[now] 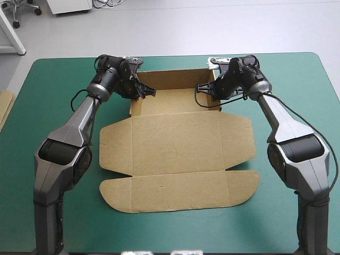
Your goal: Fold the box
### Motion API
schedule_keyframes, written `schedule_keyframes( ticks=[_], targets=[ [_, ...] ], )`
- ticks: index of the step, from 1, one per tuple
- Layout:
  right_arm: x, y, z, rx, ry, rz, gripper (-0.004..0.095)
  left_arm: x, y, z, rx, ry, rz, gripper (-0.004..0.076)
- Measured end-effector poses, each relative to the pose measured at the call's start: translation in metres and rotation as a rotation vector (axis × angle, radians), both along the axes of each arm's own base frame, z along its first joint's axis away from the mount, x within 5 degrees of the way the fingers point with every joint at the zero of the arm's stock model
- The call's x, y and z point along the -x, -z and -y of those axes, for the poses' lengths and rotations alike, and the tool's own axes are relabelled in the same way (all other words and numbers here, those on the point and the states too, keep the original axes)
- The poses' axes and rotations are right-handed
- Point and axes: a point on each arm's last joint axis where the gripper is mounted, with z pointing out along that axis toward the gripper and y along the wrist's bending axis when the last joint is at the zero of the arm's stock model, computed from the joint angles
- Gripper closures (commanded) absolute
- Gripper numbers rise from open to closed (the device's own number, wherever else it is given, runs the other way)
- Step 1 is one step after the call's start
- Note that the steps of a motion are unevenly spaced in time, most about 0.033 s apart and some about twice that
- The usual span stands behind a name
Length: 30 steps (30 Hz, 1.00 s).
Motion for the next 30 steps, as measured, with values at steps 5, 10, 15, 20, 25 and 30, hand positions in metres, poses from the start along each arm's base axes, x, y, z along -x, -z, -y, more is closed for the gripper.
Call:
schedule_keyframes(
  ticks=[5, 10, 15, 20, 25, 30],
  targets=[
    [0.000, 0.001, 0.000, 0.010, -0.007, -0.003, 0.0908, -0.002, 0.002, 0.000, -0.002, -0.001, -0.005, 0.0734],
    [0.000, 0.002, 0.001, 0.016, -0.011, -0.004, 0.0908, -0.002, 0.002, 0.000, 0.006, -0.002, -0.008, 0.0734],
    [-0.001, 0.002, 0.001, 0.022, -0.016, -0.006, 0.0908, -0.003, 0.002, 0.000, 0.011, 0.003, -0.009, 0.0734],
    [-0.001, 0.002, 0.001, 0.025, -0.020, -0.010, 0.0863, -0.004, 0.001, 0.000, 0.011, 0.004, -0.010, 0.0716],
    [-0.001, 0.001, 0.001, 0.040, -0.032, -0.008, 0.0732, -0.008, -0.003, 0.002, 0.013, 0.023, 0.006, 0.0523],
    [0.000, 0.002, 0.002, 0.052, -0.046, -0.016, 0.0620, -0.011, -0.004, 0.007, 0.040, 0.050, 0.014, 0.0295]
  ],
)
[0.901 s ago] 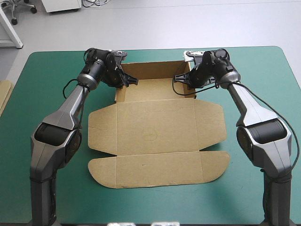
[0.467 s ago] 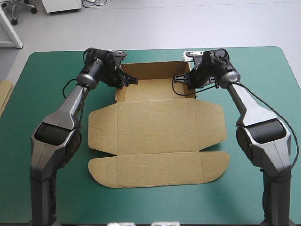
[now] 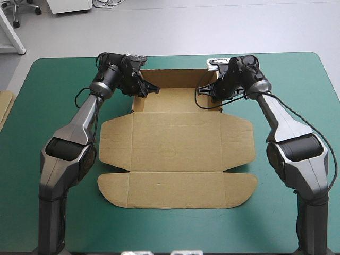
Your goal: Fold the box
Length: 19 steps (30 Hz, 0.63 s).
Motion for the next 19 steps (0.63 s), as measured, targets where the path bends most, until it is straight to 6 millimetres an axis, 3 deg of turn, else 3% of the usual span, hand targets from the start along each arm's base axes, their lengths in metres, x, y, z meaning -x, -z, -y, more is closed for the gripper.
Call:
schedule_keyframes(
  ticks=[9, 19],
  targets=[
    [0.000, -0.005, 0.006, 0.005, 0.005, -0.001, 0.0396, 0.002, -0.001, 0.006, 0.036, 0.014, -0.016, 0.0283],
    [0.007, -0.056, 0.032, -0.014, 0.042, 0.099, 0.0369, 0.005, -0.022, 0.005, 0.050, 0.017, 0.029, 0.0283]
  ],
)
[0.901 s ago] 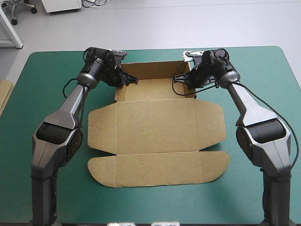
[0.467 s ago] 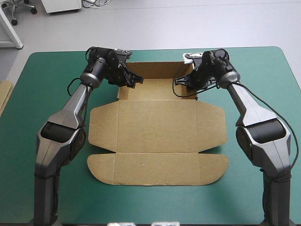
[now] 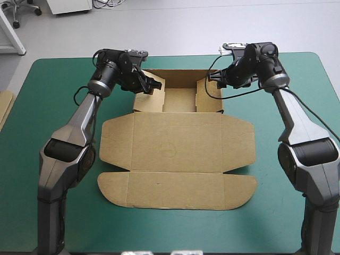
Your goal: Fold the box
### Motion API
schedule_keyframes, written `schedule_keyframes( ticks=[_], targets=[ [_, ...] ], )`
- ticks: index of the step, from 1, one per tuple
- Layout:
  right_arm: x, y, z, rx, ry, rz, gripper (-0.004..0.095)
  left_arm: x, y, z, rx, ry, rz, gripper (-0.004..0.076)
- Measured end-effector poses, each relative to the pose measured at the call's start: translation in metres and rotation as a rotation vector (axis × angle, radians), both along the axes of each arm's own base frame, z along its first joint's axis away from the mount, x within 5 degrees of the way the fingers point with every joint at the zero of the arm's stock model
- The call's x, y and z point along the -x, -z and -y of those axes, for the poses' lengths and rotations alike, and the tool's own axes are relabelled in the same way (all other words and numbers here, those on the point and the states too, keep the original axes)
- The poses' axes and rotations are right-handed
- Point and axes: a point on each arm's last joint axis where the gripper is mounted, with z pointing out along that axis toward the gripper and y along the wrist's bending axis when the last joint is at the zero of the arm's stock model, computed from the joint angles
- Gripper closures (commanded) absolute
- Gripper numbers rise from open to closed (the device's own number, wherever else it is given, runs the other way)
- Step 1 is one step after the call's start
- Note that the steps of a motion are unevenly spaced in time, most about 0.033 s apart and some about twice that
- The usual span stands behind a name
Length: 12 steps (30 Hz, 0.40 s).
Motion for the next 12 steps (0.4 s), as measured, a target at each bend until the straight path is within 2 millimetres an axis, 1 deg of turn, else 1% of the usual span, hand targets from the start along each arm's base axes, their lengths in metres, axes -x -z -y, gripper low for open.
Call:
schedule_keyframes(
  ticks=[4, 9, 12],
  targets=[
    [0.005, -0.010, 0.002, -0.001, -0.016, 0.011, 0.0369, 0.006, -0.016, -0.003, -0.002, -0.001, 0.028, 0.0283],
    [0.015, -0.028, 0.003, -0.006, -0.033, 0.044, 0.0369, 0.017, -0.040, -0.008, -0.008, -0.003, 0.066, 0.0285],
    [0.025, -0.044, 0.006, -0.002, -0.043, 0.066, 0.0376, 0.025, -0.057, -0.011, 0.001, 0.003, 0.099, 0.0321]
  ],
)
